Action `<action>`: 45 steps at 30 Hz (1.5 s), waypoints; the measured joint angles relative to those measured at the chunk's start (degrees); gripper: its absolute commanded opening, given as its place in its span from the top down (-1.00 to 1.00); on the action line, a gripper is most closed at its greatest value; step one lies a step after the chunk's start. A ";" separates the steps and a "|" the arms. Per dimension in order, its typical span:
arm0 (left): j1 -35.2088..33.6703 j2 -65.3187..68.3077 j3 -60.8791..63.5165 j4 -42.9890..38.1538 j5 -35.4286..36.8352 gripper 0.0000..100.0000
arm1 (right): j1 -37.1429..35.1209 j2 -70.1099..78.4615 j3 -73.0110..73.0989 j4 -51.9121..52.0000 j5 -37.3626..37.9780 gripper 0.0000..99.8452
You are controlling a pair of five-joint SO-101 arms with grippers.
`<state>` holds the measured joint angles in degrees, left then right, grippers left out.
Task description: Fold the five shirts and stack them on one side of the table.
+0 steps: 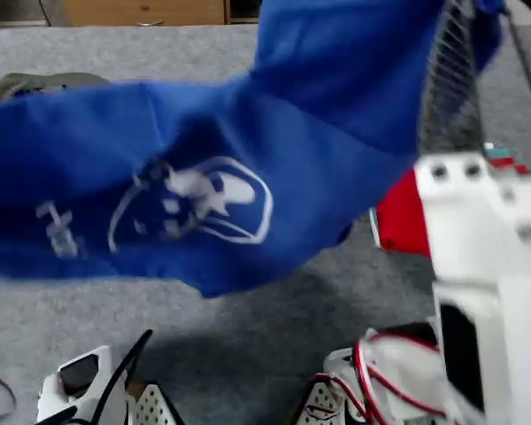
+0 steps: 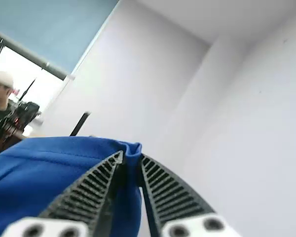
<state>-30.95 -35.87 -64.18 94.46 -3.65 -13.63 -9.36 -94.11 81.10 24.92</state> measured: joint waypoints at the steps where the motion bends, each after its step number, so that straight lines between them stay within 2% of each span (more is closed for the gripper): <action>1: -1.32 -0.53 0.00 0.26 -0.18 0.96 | 0.53 -0.79 -0.09 -0.09 1.23 1.00; 6: -8.18 -3.08 -0.97 1.58 -0.53 0.96 | 1.58 -3.69 2.64 -0.88 3.34 1.00; 12: -9.49 -5.45 2.11 5.71 -0.53 0.96 | 1.67 -8.62 13.27 -7.21 4.75 1.00; 19: -9.67 -14.86 21.71 5.80 -0.53 0.96 | 1.67 -11.60 25.93 -19.52 4.75 1.00; 26: -9.85 -24.79 36.66 2.46 -0.53 0.96 | 1.67 -12.40 28.31 -22.42 4.75 1.00; 32: -10.02 -25.67 38.33 -1.14 -0.70 0.96 | 1.67 -12.40 28.31 -22.42 4.75 1.00; 40: -10.02 -26.11 34.37 -1.14 -1.32 0.96 | 1.67 -12.48 28.31 -22.24 4.75 1.00; 45: -10.02 -26.11 31.91 1.58 -2.46 0.96 | 1.67 -13.98 27.96 -18.90 4.75 1.00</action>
<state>-40.97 -61.98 -32.26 96.04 -6.11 -11.96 -23.34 -66.15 62.20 29.67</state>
